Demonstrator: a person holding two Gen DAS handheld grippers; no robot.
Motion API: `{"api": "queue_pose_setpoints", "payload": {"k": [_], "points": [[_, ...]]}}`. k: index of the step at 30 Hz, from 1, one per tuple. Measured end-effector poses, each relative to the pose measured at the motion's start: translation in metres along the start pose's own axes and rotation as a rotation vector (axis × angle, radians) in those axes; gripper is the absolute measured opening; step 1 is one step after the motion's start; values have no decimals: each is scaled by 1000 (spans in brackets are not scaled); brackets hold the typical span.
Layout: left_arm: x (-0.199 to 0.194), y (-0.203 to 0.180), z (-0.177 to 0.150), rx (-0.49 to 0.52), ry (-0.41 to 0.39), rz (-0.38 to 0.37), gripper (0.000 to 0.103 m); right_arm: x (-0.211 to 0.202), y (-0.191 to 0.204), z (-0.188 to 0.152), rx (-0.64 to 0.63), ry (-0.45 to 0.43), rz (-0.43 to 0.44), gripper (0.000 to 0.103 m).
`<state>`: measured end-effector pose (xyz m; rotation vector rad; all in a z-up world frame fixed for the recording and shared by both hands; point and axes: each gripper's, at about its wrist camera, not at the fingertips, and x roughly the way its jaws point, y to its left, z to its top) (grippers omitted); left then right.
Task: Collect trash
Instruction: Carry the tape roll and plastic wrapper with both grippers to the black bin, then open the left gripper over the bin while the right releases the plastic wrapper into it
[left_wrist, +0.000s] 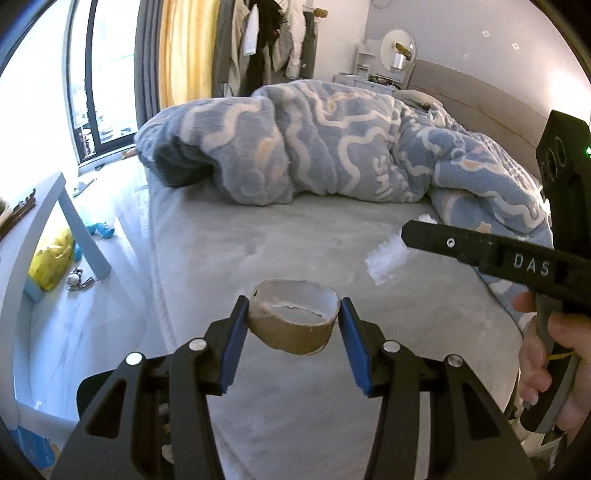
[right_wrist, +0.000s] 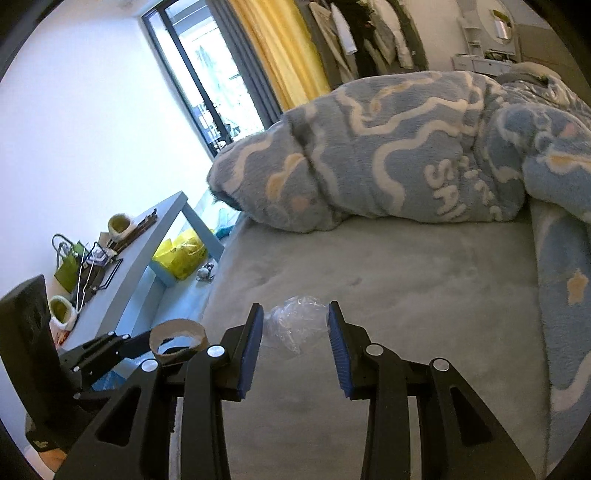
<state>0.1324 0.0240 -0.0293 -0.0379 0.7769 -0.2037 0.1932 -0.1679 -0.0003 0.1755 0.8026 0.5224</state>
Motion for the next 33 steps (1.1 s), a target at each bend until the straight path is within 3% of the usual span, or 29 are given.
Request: {"api": "queue_pose_setpoints", "payload": {"k": [26, 33], "points": [[-44, 131, -40, -139, 13, 109, 52, 67, 145, -22, -223, 89, 95, 36], [-44, 165, -63, -166, 65, 139, 52, 86, 180, -32, -264, 122, 124, 36]]}}
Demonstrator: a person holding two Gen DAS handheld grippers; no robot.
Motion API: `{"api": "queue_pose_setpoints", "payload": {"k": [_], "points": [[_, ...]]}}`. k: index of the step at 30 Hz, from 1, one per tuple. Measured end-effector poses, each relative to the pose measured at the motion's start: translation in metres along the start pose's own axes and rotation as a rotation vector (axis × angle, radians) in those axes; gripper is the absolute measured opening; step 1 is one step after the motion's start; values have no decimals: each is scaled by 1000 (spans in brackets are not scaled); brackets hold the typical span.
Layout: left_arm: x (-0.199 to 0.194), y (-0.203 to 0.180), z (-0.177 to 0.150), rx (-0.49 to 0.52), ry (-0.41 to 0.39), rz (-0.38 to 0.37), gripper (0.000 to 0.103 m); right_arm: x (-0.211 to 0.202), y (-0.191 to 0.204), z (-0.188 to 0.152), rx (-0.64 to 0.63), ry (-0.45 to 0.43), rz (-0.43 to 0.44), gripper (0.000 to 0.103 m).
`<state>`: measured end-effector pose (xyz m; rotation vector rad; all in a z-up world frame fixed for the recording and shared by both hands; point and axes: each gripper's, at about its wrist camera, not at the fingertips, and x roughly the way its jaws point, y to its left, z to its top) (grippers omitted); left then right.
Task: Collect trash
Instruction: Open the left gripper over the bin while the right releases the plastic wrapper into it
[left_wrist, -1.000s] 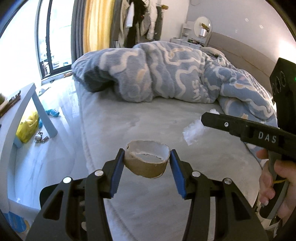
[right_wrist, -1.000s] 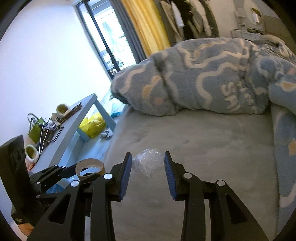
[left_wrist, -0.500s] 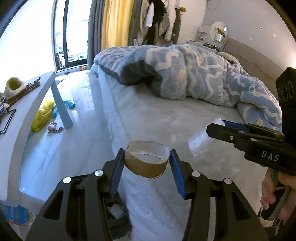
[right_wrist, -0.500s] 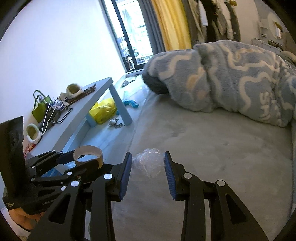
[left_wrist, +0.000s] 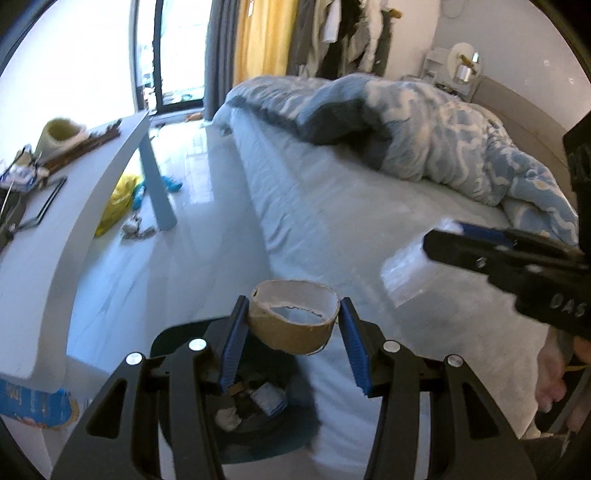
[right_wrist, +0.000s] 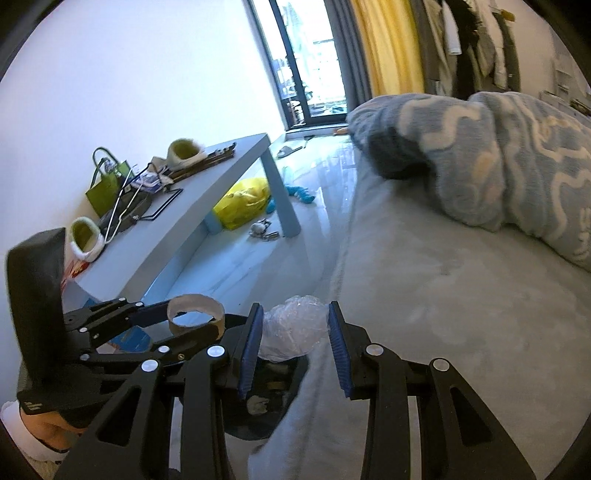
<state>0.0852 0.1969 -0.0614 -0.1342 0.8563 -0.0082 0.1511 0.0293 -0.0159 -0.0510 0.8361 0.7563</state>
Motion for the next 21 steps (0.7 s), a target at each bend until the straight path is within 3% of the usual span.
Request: {"api": "queue_pose_setpoints", "payload": {"k": [21], "points": [[70, 94, -85, -174, 326, 23, 52, 79, 72, -14, -57, 148, 71, 36]]}}
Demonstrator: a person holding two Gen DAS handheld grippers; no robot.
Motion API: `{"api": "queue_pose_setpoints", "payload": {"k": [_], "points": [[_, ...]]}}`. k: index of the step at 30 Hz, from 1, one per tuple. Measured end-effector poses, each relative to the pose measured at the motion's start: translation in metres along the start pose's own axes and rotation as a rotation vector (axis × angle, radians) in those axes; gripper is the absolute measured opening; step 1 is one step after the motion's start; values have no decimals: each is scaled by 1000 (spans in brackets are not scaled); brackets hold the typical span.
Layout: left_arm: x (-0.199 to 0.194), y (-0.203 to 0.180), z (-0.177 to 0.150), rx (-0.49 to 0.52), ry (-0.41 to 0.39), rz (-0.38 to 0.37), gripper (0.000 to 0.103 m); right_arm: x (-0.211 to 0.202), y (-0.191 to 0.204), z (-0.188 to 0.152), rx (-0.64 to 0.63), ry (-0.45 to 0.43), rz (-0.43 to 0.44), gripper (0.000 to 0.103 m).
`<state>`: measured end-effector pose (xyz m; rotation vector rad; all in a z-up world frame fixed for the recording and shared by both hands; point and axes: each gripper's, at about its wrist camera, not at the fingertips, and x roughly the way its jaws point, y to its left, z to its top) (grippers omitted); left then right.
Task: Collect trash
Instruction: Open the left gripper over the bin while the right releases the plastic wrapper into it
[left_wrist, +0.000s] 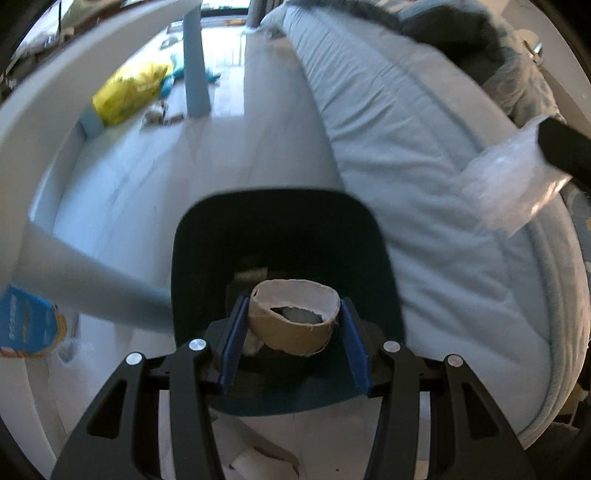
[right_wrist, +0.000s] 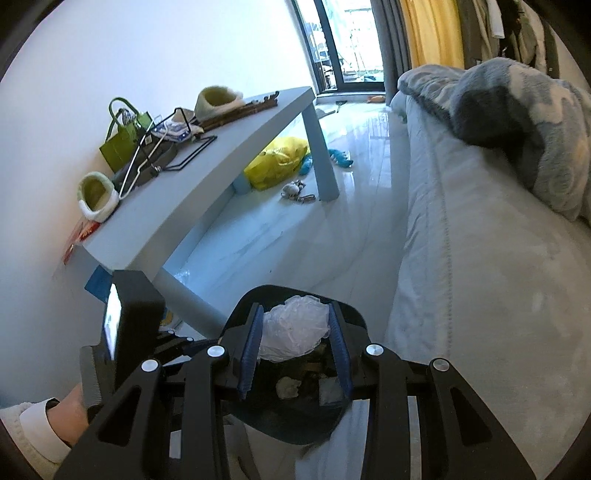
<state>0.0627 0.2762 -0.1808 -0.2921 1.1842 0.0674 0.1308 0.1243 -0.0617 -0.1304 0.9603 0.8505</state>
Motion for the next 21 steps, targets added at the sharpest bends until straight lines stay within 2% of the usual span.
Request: {"api": "queue_pose_setpoints", "payload": {"k": [4, 6, 8, 10, 12, 16, 21], "points": [[11, 11, -4, -40, 53, -10, 52, 13, 8, 0, -13, 21, -2, 36], [12, 13, -5, -35, 59, 8, 53, 19, 10, -2, -19, 34, -5, 36], [11, 17, -5, -35, 57, 19, 60, 26, 10, -3, -20, 49, -10, 36], [5, 22, -5, -49, 37, 16, 64, 34, 9, -5, -17, 77, -14, 36], [0, 26, -3, -54, 20, 7, 73, 42, 10, -7, -13, 97, -16, 36], [-13, 31, 0, -59, -16, -4, 74, 55, 11, -10, -14, 120, -31, 36], [-47, 34, 8, -70, -123, -30, 74, 74, 8, -14, -10, 162, -67, 36]]}}
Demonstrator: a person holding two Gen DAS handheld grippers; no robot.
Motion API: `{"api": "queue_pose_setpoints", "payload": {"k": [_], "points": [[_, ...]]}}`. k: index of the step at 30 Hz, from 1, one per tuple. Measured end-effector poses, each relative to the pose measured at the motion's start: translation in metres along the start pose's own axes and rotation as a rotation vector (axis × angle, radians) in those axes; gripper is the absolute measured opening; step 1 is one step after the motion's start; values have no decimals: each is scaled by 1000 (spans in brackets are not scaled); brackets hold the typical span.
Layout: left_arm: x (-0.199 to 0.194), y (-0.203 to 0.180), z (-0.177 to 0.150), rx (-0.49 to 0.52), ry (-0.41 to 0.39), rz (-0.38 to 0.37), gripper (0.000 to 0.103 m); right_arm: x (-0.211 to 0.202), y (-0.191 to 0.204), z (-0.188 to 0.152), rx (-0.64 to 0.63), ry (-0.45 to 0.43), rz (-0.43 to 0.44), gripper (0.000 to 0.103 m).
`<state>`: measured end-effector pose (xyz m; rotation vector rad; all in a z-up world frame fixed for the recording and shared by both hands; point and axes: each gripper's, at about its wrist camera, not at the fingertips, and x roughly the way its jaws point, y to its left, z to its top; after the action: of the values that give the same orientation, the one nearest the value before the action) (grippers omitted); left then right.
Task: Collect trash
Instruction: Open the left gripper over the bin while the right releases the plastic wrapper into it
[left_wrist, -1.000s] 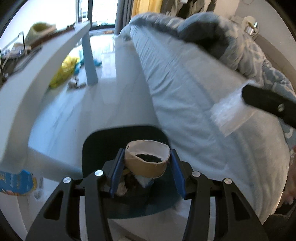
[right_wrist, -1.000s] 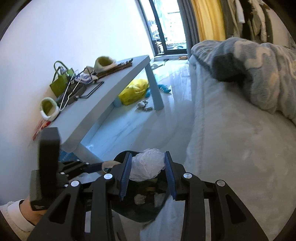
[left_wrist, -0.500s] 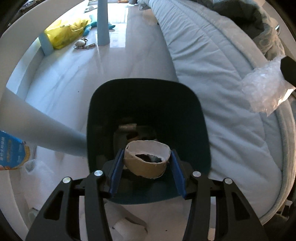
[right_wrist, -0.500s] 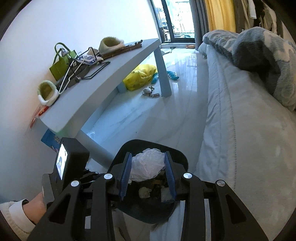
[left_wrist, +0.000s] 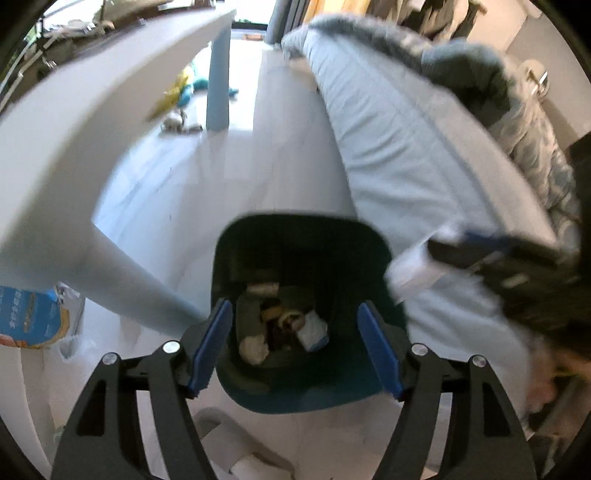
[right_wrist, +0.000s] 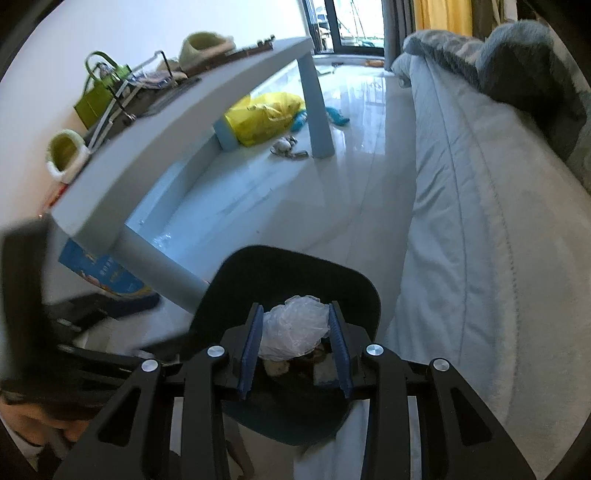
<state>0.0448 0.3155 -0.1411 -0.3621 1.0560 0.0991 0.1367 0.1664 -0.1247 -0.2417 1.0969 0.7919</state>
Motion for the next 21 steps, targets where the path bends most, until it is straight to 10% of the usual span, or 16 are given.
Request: {"api": "queue_pose_setpoints", "payload": {"k": [21], "points": [[-116, -28, 30, 53, -351, -59, 59, 85, 20, -39, -87, 223, -73, 44]]}}
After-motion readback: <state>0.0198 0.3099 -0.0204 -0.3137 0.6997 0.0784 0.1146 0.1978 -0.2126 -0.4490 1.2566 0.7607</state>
